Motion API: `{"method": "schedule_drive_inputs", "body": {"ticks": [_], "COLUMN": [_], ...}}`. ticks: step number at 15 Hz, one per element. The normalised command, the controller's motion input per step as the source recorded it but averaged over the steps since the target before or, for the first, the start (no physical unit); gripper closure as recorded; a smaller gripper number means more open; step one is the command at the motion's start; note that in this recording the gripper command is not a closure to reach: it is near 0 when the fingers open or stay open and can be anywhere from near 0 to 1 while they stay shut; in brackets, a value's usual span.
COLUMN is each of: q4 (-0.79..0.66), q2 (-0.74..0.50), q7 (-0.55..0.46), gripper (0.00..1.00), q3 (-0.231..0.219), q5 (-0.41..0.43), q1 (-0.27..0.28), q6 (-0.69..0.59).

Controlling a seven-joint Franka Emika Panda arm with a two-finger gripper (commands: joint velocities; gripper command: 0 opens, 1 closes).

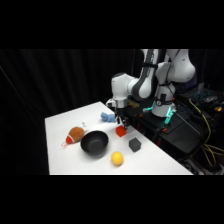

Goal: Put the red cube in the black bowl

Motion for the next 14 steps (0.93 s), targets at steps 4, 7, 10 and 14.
{"method": "schedule_drive_inputs", "body": {"ticks": [4, 7, 10, 14], "q4": [0.05, 0.09, 0.12, 0.05], "q2": [0.22, 0.23, 0.23, 0.07], "q7": [-0.25, -0.24, -0.15, 0.11], "gripper": [0.0, 0.0, 0.68, 1.0], "q3": [0.203, 0.168, 0.152, 0.11], "q5": [0.146, 0.184, 0.11, -0.183], "q1": [-0.207, -0.133, -0.101, -0.133], "q6": [0.36, 0.29, 0.22, 0.15]}}
